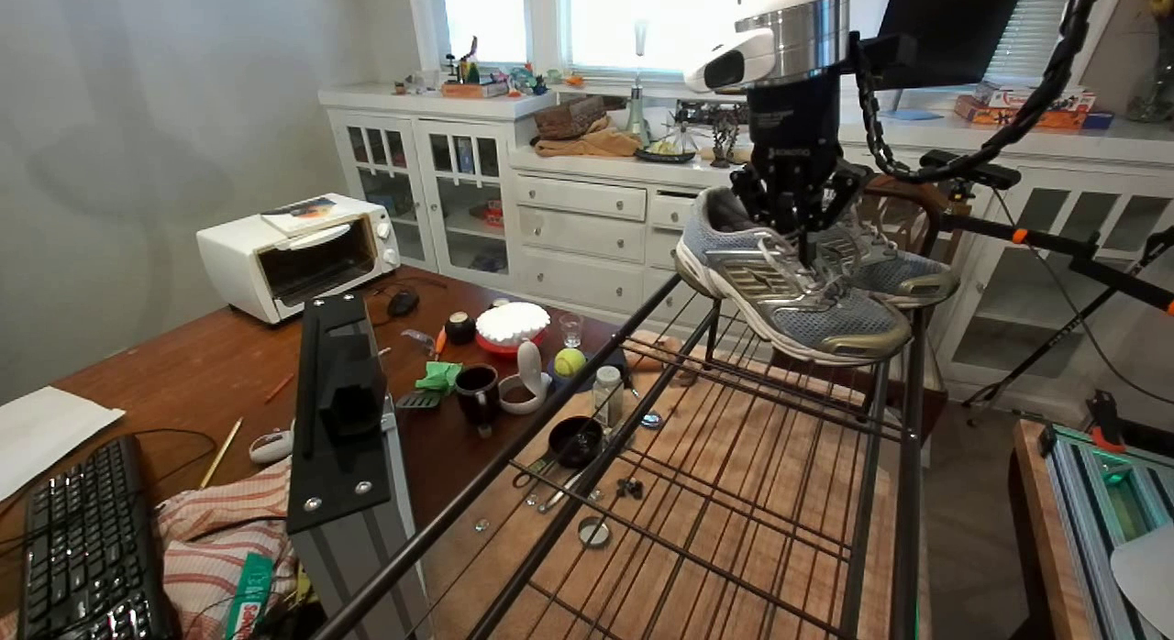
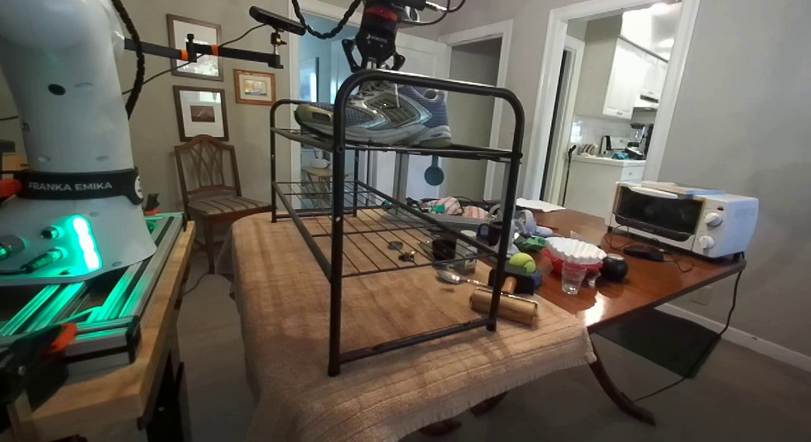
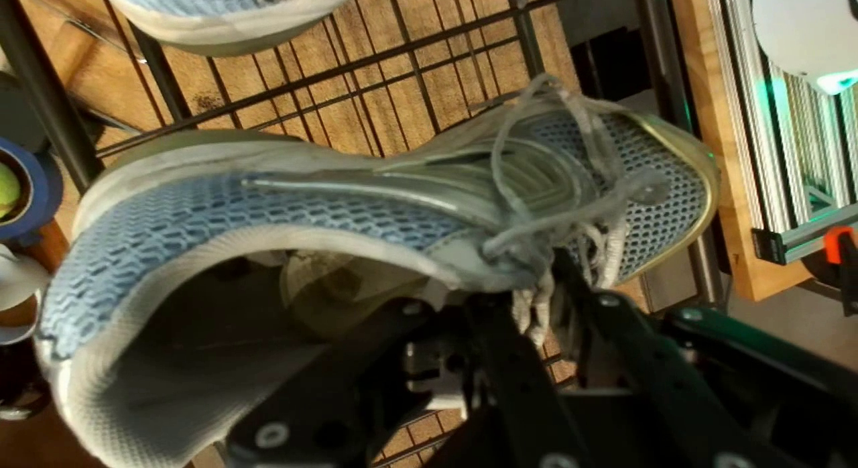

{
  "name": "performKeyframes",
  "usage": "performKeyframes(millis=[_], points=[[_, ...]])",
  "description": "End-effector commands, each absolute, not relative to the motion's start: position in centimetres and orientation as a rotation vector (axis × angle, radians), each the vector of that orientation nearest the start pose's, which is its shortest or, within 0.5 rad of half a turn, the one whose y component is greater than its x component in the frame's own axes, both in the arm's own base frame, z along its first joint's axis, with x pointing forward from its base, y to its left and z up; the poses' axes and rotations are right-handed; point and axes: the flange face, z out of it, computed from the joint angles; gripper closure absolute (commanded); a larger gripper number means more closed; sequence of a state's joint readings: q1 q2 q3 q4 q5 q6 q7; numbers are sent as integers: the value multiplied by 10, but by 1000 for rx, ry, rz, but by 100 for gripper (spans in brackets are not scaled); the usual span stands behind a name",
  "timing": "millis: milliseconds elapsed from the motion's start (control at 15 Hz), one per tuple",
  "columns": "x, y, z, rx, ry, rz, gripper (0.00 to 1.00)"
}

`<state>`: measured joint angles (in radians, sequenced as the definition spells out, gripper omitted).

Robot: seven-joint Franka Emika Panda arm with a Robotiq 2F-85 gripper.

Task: Turn the shoe on the left 90 degrees to the right

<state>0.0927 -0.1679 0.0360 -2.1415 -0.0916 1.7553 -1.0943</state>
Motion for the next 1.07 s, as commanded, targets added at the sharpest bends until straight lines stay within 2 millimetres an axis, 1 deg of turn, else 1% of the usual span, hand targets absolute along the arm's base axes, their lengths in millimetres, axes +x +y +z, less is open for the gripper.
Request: performKeyframes(millis=[0, 67, 267, 333, 467, 533, 600, 800, 1000], points=[[474, 54, 465, -2487, -1846, 398, 56], [474, 54, 466, -2492, -1838, 396, 50], [474, 55, 470, -2519, -1823, 385, 28], [474, 56, 473, -2545, -1798, 355, 19], [472, 59, 480, -2640, -1683, 320, 4], [471, 62, 486, -2715, -1572, 297, 1], [469, 65, 489, -2761, -1505, 281, 0], [462, 78, 498, -2895, -1284, 228, 0], [455, 85, 503, -3005, -1049, 190, 0]])
